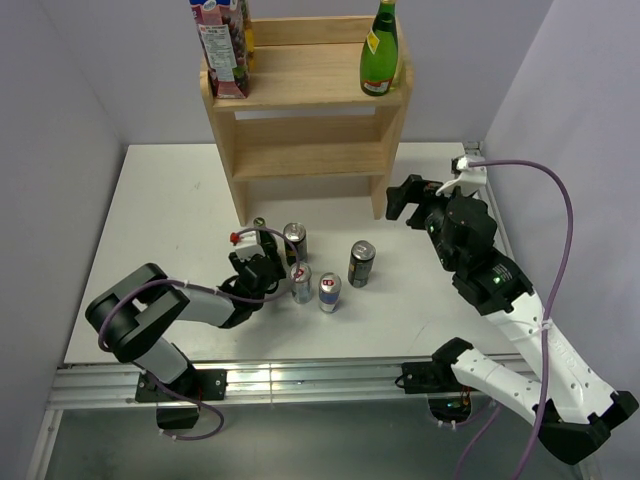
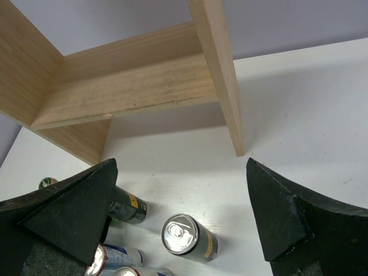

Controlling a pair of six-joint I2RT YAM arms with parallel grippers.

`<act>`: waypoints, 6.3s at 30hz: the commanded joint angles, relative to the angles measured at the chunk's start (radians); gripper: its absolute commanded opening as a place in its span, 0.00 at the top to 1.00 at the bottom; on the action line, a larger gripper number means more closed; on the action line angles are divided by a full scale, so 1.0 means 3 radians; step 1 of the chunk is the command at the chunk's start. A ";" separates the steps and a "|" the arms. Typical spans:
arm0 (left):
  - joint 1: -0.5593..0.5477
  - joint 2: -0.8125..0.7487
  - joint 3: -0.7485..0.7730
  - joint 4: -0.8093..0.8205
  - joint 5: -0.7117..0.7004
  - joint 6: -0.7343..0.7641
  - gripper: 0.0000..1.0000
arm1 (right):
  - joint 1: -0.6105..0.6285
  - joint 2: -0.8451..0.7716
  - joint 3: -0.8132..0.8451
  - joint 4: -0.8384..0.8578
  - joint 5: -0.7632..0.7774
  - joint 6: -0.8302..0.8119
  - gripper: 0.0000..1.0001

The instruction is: Place and organize the beverage onto the shelf

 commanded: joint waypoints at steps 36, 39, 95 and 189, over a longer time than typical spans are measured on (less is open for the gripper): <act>0.0004 0.0389 0.0228 0.0541 -0.0827 0.0389 0.01 | 0.0013 -0.0134 -0.0431 0.0265 -0.0064 0.0077 0.00; 0.0009 0.0516 0.0294 0.0628 -0.0817 0.0456 0.01 | 0.0013 -0.0145 -0.0436 0.0260 -0.0049 0.0062 0.00; 0.0234 0.0915 0.1219 0.0624 -0.0280 0.1515 0.01 | 0.0008 -0.0247 -0.0702 0.0337 0.0008 0.0006 0.00; -0.0400 -0.0961 0.3033 -0.3215 -0.0214 0.0982 1.00 | 0.0013 -0.0370 -0.0927 0.0516 -0.0197 0.0210 0.00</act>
